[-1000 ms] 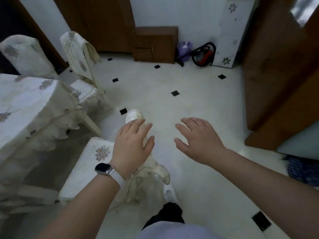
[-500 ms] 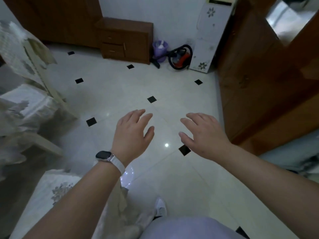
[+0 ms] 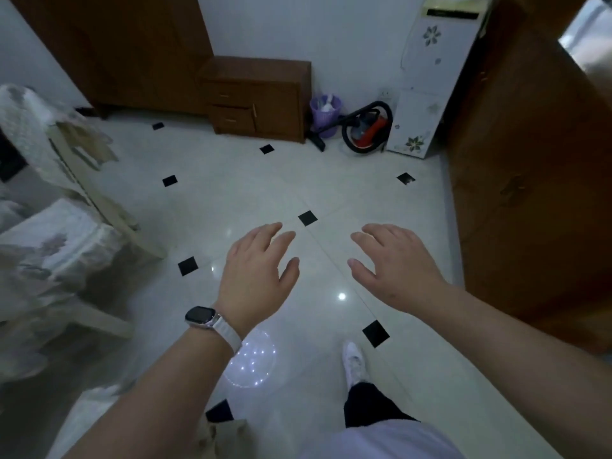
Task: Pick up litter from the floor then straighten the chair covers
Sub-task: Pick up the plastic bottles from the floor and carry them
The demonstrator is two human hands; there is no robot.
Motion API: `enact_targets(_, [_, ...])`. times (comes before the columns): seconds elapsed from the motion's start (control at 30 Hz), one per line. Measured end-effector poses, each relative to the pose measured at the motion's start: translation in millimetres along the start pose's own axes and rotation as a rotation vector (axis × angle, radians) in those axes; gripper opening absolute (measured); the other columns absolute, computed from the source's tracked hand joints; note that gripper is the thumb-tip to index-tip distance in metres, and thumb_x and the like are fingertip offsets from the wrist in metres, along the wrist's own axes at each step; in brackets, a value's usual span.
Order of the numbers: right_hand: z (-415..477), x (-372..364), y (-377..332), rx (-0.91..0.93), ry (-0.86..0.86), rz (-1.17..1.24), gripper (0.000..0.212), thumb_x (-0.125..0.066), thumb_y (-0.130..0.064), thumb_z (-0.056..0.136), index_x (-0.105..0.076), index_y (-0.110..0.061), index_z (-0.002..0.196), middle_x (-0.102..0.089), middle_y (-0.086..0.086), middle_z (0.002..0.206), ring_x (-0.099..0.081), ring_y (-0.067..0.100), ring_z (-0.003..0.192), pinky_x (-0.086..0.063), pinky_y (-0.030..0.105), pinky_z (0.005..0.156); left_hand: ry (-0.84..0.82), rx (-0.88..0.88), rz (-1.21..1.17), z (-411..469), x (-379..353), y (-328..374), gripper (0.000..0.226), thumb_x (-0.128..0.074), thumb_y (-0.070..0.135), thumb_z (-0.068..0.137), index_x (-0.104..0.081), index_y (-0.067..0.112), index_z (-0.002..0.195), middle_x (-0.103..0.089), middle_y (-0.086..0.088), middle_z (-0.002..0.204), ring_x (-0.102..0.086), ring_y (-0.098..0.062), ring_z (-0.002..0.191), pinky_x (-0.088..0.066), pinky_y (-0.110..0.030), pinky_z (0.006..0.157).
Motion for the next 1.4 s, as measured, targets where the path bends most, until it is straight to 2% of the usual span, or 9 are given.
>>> enact_targets(0.13, [66.1,-11.2,37.8,0.046,0.016,0.062,0.052,-0.041,-0.047,0.089,-0.066,-0.012,0.117,-0.065,0.012,0.118,-0.061,0.033,0.107,-0.046,0.044,0.093,0.005,0.033,0.074,65.3,-14.3,-1.3,0.044,-0.052,0.037,0.088,-0.064,0.014,0.124,-0.062,-0.009,0.129,-0.057,-0.032,0.119,-0.047,-0.047,0.097])
enact_targets(0.33, [166.9,-5.3,76.8,0.234,0.057,0.061,0.049,-0.043,-0.047,0.089,-0.066,-0.013,0.115,-0.065,0.011,0.119,-0.060,0.031,0.106,-0.046,0.041,0.092,0.057,0.056,0.195,147.8,-20.9,-11.1,0.043,-0.052,0.036,0.089,-0.064,0.014,0.123,-0.062,-0.010,0.127,-0.058,-0.034,0.116,-0.046,-0.045,0.096])
enact_targets(0.57, [256.0,-9.9,76.1,0.356,0.100,0.085,0.049,-0.043,-0.047,0.090,-0.066,-0.014,0.117,-0.063,0.009,0.121,-0.058,0.030,0.108,-0.035,0.038,0.095,0.046,0.085,0.341,199.6,-7.9,-43.1,0.043,-0.052,0.037,0.089,-0.063,0.016,0.124,-0.062,-0.008,0.128,-0.057,-0.032,0.119,-0.040,-0.042,0.096])
enact_targets(0.63, [283.1,-17.5,72.9,0.380,0.104,0.099,0.049,-0.044,-0.047,0.089,-0.066,-0.014,0.117,-0.063,0.010,0.121,-0.059,0.031,0.108,-0.038,0.040,0.095,0.055,0.087,0.365,216.0,-10.0,-58.9,0.042,-0.056,0.035,0.088,-0.063,0.015,0.124,-0.062,-0.009,0.128,-0.056,-0.032,0.119,-0.037,-0.041,0.096])
enact_targets(0.73, [327.0,-32.8,65.6,0.402,0.092,0.119,0.049,-0.045,-0.047,0.089,-0.066,-0.014,0.118,-0.063,0.011,0.121,-0.058,0.032,0.108,-0.041,0.041,0.093,0.074,0.076,0.366,240.8,-19.2,-88.1,0.041,-0.059,0.032,0.087,-0.063,0.014,0.123,-0.062,-0.009,0.128,-0.056,-0.032,0.120,-0.037,-0.041,0.097])
enact_targets(0.97, [451.3,-73.7,55.8,0.433,0.083,0.061,0.047,-0.045,-0.047,0.089,-0.066,-0.014,0.116,-0.063,0.010,0.121,-0.057,0.030,0.108,-0.037,0.040,0.095,0.128,0.124,0.301,325.2,-51.5,-189.9,0.040,-0.058,0.033,0.088,-0.063,0.015,0.124,-0.062,-0.008,0.129,-0.056,-0.032,0.120,-0.041,-0.044,0.097])
enact_targets(1.1, [532.4,-89.3,43.4,0.459,0.067,0.017,0.048,-0.044,-0.048,0.088,-0.067,-0.015,0.116,-0.064,0.010,0.120,-0.059,0.031,0.107,-0.037,0.039,0.093,0.119,0.166,0.257,383.5,-53.4,-248.6,0.041,-0.057,0.034,0.088,-0.062,0.016,0.125,-0.061,-0.006,0.131,-0.054,-0.030,0.123,-0.042,-0.043,0.098])
enact_targets(1.27, [624.3,-97.2,23.8,0.430,0.083,0.016,0.049,-0.043,-0.048,0.088,-0.065,-0.016,0.117,-0.063,0.008,0.121,-0.057,0.029,0.110,-0.036,0.039,0.093,0.072,0.138,0.272,447.0,-49.8,-314.1,0.041,-0.056,0.035,0.090,-0.061,0.017,0.127,-0.060,-0.006,0.133,-0.052,-0.029,0.126,-0.044,-0.045,0.100])
enact_targets(1.4, [680.3,-110.6,34.3,0.394,0.080,0.044,0.049,-0.042,-0.048,0.089,-0.064,-0.016,0.119,-0.062,0.008,0.125,-0.055,0.029,0.113,-0.038,0.040,0.094,0.058,0.148,0.258,490.0,-59.5,-349.1,0.041,-0.055,0.035,0.090,-0.061,0.017,0.127,-0.060,-0.006,0.133,-0.052,-0.030,0.126,-0.043,-0.047,0.101])
Point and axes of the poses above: each hand's wrist, its own z-axis towards the middle knuckle, its own x-axis out of the back of the hand, y = z × x, the point moved 4 cm from there along z, towards the middle knuckle
